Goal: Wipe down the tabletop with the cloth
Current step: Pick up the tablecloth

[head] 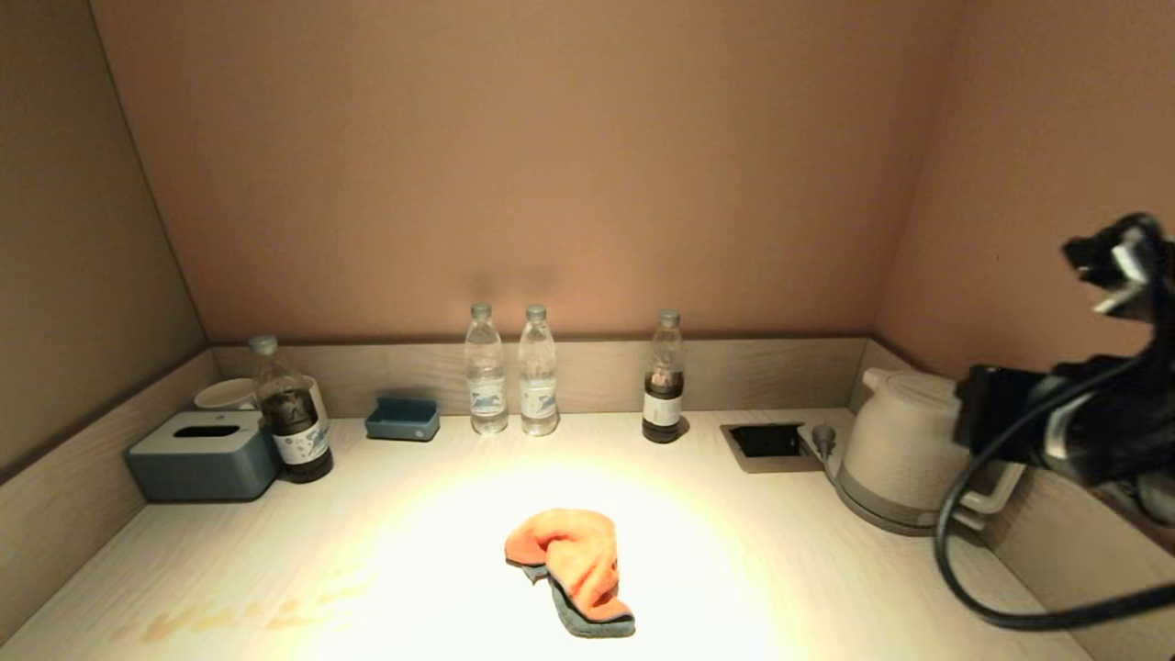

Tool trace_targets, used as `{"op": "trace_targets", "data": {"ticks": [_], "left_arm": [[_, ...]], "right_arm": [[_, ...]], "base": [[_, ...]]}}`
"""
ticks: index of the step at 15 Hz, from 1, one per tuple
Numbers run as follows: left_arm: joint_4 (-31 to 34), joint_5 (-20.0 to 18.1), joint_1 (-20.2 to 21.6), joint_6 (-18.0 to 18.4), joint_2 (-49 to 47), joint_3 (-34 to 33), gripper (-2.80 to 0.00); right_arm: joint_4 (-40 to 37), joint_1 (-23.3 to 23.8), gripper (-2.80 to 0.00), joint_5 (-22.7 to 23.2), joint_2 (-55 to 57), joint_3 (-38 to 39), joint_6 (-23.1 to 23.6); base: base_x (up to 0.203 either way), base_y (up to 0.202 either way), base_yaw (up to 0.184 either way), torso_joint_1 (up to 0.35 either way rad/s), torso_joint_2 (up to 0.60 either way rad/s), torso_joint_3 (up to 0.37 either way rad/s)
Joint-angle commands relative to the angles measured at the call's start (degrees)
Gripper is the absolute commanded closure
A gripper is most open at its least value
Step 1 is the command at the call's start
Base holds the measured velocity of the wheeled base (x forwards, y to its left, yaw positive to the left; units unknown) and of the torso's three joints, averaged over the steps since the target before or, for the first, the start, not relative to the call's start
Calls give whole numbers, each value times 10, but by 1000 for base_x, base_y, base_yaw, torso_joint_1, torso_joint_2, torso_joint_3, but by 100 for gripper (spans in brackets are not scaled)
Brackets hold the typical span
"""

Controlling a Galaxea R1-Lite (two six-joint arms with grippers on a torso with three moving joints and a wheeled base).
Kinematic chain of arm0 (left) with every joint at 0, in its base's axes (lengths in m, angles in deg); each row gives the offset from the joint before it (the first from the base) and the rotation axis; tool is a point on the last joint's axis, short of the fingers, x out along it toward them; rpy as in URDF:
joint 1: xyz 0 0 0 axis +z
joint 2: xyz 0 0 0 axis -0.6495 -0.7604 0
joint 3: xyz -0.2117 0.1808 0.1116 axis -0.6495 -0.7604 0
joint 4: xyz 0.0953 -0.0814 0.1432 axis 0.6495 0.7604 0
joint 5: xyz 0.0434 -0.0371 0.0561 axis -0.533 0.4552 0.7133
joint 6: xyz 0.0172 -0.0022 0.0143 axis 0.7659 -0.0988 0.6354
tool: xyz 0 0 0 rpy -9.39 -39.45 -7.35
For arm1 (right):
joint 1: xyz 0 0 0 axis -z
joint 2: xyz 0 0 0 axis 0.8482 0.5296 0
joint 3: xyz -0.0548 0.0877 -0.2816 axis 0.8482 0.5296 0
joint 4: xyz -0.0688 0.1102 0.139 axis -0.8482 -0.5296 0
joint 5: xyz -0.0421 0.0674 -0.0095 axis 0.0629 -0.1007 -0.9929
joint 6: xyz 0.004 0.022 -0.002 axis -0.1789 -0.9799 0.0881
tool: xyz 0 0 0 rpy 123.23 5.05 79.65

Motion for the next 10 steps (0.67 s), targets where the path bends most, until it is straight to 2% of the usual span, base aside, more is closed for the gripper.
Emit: {"op": "trace_targets", "data": {"ticks": [1,4,7,10], "left_arm": [[0,0,0,0,0,0,0],[0,0,0,0,0,0,0],[0,0,0,0,0,0,0],[0,0,0,0,0,0,0]], "right_arm": [[-2,37,0,-3,-159,32,51],[-6,83,0,-12,-243,26,137],[-33,90,0,-53,-264,17,141],[-36,91,0,-59,-296,43,140]], "base": [[0,0,0,0,0,0],[0,0,0,0,0,0],[0,0,0,0,0,0],[0,0,0,0,0,0]]}}
